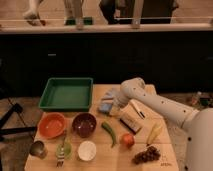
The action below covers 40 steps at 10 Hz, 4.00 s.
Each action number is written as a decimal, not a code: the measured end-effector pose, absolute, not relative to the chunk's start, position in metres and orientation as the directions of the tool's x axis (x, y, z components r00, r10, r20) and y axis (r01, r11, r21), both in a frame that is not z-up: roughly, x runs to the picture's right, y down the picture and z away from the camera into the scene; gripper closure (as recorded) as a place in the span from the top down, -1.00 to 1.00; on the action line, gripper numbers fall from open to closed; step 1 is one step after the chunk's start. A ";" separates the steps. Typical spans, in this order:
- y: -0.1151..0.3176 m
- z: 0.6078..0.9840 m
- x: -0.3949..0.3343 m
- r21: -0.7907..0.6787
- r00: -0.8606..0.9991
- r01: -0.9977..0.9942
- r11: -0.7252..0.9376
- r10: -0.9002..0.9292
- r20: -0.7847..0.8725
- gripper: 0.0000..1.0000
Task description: Wipe purple bowl with sponge
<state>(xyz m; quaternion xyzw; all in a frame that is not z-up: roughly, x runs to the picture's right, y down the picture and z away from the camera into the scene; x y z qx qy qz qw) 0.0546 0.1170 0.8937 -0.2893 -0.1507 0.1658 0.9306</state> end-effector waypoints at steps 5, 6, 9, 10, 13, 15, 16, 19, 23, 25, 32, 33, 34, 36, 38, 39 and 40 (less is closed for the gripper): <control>0.109 0.842 0.028 -0.520 0.906 -0.035 0.853 0.247 0.343 -1.00; 0.110 0.832 0.016 -0.509 0.904 0.009 0.861 0.210 0.372 -1.00; 0.114 0.806 -0.029 -0.467 0.885 0.171 0.868 0.072 0.459 -1.00; 0.115 0.800 -0.043 -0.455 0.874 0.222 0.863 0.030 0.484 -1.00; 0.134 0.779 -0.076 -0.436 0.835 0.369 0.821 -0.087 0.544 -1.00; 0.148 0.771 -0.086 -0.436 0.814 0.433 0.789 -0.133 0.566 -1.00; 0.154 0.769 -0.089 -0.436 0.807 0.454 0.777 -0.152 0.571 -1.00; 0.166 0.773 -0.096 -0.432 0.808 0.492 0.756 -0.212 0.549 -1.00; 0.167 0.795 -0.086 -0.452 0.849 0.457 0.766 -0.225 0.478 -1.00; 0.166 0.795 -0.086 -0.452 0.851 0.454 0.768 -0.224 0.475 -1.00; 0.166 0.804 -0.067 -0.482 0.864 0.454 0.749 -0.237 0.445 -1.00; 0.164 0.806 -0.068 -0.481 0.862 0.459 0.747 -0.243 0.446 -1.00; 0.160 0.809 -0.073 -0.475 0.856 0.468 0.745 -0.250 0.452 -1.00; 0.151 0.814 -0.077 -0.462 0.848 0.481 0.745 -0.262 0.460 -1.00; 0.142 0.816 -0.093 -0.435 0.825 0.514 0.739 -0.287 0.487 -1.00; 0.140 0.816 -0.101 -0.421 0.810 0.533 0.734 -0.298 0.505 -1.00; 0.139 0.813 -0.113 -0.407 0.792 0.555 0.726 -0.310 0.526 -1.00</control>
